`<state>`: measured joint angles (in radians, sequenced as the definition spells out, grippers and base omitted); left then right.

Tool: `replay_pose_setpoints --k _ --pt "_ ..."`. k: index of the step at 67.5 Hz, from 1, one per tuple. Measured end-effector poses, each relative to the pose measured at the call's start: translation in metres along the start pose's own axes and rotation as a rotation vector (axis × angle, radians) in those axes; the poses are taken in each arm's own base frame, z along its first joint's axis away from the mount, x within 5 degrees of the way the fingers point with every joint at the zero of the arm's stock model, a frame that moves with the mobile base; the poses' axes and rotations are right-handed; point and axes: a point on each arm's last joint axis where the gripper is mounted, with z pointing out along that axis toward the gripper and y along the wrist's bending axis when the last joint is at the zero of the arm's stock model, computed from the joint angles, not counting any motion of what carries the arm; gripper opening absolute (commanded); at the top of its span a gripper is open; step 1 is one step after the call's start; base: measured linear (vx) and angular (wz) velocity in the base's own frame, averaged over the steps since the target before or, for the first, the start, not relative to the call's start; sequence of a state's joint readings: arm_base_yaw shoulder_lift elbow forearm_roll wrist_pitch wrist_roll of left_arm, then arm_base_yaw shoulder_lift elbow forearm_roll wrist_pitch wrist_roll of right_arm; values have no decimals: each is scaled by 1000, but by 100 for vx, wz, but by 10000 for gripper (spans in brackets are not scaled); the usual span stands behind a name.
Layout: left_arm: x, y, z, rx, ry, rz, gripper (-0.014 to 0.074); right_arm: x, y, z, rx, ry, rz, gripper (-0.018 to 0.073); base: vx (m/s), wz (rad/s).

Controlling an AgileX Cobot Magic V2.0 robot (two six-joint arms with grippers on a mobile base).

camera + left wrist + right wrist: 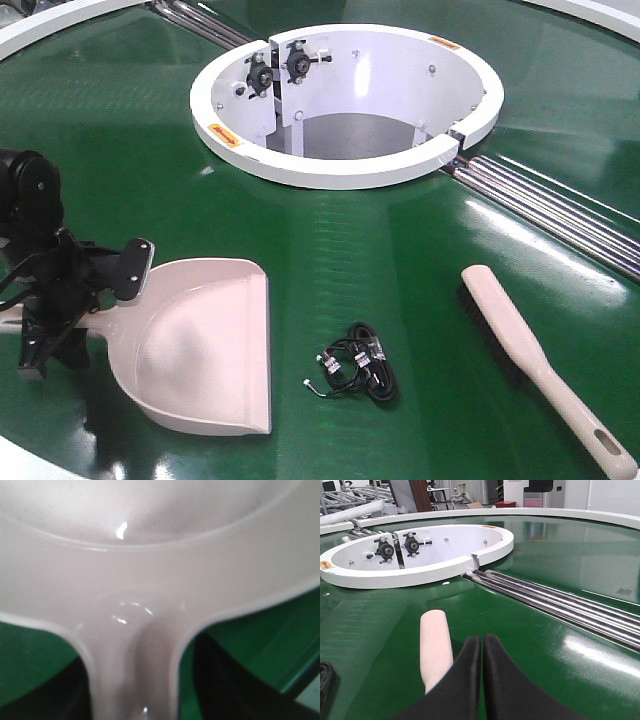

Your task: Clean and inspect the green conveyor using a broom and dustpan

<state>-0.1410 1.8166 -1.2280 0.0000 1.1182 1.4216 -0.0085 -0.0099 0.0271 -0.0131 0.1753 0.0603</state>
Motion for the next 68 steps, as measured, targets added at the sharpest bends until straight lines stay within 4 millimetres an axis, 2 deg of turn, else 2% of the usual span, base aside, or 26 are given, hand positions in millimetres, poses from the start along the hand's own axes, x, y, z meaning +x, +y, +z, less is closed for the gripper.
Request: replay_pose_setpoints --k 7,30,42,68 --pt "1 -1 -3 -2 14 6 -9 0 0 0 0 0 0 -10 0 0" --pt "-1 -8 -25 -72 -30 -9 -8 0 0 0 0 0 0 -10 0 0" --pt "-9 -8 -25 -78 -93 -28 -7 0 0 0 0 0 0 -10 0 0" --pt "-25 -7 -21 -105 -50 40 -8 0 0 0 0 0 0 -10 0 0"
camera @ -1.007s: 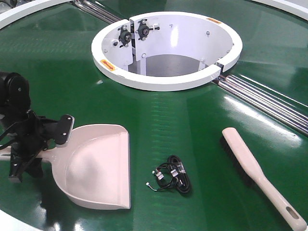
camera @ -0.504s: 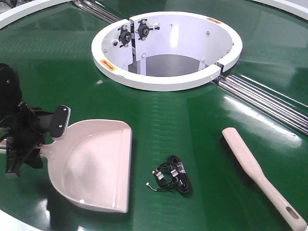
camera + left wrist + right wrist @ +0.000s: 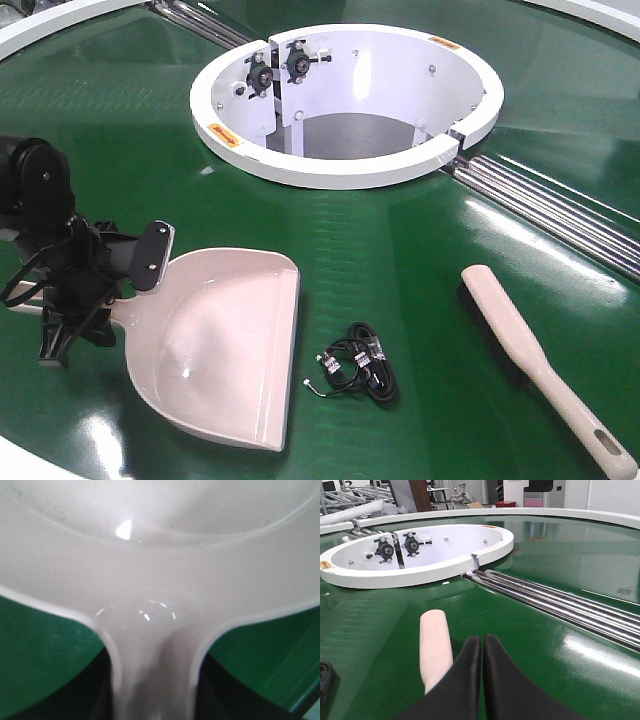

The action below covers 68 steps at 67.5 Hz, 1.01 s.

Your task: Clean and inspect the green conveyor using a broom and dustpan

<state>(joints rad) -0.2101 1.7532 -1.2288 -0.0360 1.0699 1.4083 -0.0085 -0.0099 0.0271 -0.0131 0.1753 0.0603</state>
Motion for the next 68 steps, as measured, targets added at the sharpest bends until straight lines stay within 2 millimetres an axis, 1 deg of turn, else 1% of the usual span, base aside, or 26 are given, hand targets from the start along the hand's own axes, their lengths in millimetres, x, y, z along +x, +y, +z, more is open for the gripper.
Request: replay_pose_setpoints --k 13,44,57,68 --pt "1 1 9 40 17 -10 -8 0 0 0 0 0 0 -10 0 0" --pt "1 1 10 42 19 -9 -8 0 0 0 0 0 0 -10 0 0" --pt "1 2 19 74 25 -24 -8 0 0 0 0 0 0 -10 0 0" --pt "1 3 21 77 29 -24 -8 0 0 0 0 0 0 -10 0 0"
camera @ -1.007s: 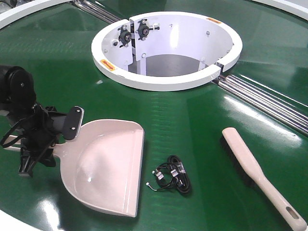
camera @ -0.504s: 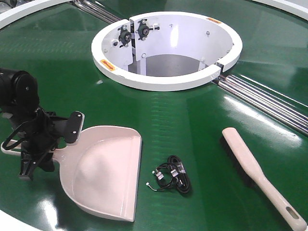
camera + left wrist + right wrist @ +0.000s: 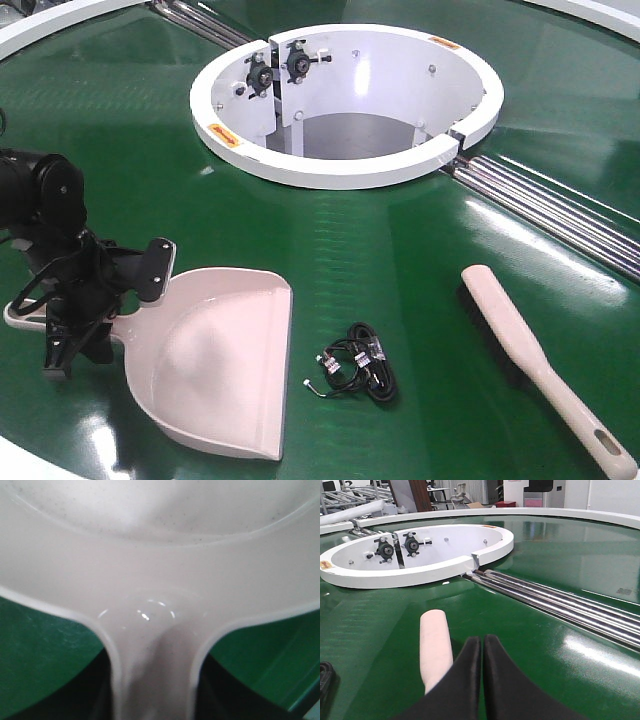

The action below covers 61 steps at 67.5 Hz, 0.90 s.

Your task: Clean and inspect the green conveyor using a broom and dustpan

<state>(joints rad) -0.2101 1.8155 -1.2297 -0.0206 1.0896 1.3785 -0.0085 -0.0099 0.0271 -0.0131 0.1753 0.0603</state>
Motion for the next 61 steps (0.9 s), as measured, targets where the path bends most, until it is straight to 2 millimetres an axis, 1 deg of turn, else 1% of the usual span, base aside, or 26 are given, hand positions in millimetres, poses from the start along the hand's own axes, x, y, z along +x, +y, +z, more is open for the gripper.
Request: replay_pose_setpoints --k 61 --pt "0 0 0 -2 0 -1 -8 0 0 0 0 0 0 -10 0 0"
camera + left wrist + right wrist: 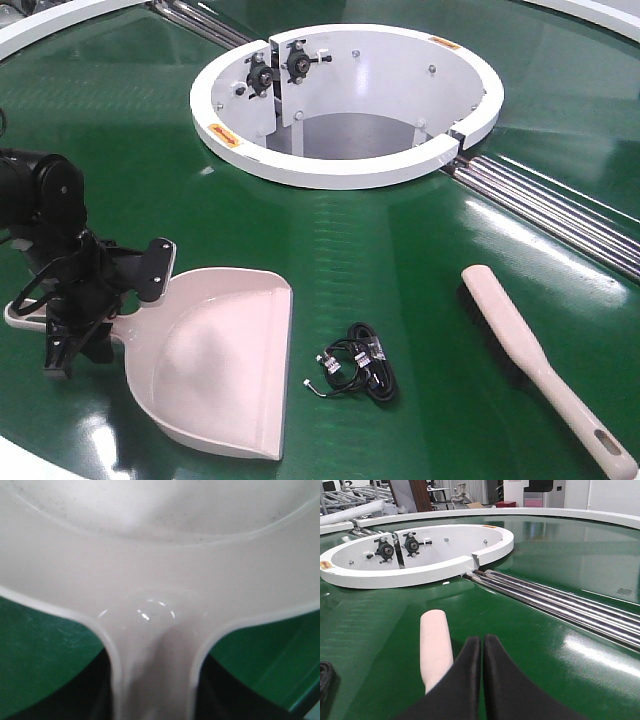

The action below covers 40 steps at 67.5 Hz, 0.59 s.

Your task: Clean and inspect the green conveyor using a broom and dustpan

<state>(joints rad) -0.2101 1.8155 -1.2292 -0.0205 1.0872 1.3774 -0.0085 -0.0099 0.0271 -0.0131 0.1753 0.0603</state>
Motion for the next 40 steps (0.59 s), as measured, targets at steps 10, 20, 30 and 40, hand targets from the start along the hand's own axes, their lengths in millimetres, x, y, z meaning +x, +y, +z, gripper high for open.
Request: replay_pose_setpoints --k 10,20,30,40 --pt "0 0 0 0 0 0 -8 0 0 0 0 0 0 -10 0 0" --pt "0 0 0 0 0 0 -8 0 0 0 0 0 0 -10 0 0" --pt "0 0 0 0 0 0 -8 -4 0 0 -5 -42 22 -10 0 0" --pt "0 0 0 1 0 0 -8 -11 1 -1 -18 -122 119 -10 0 0"
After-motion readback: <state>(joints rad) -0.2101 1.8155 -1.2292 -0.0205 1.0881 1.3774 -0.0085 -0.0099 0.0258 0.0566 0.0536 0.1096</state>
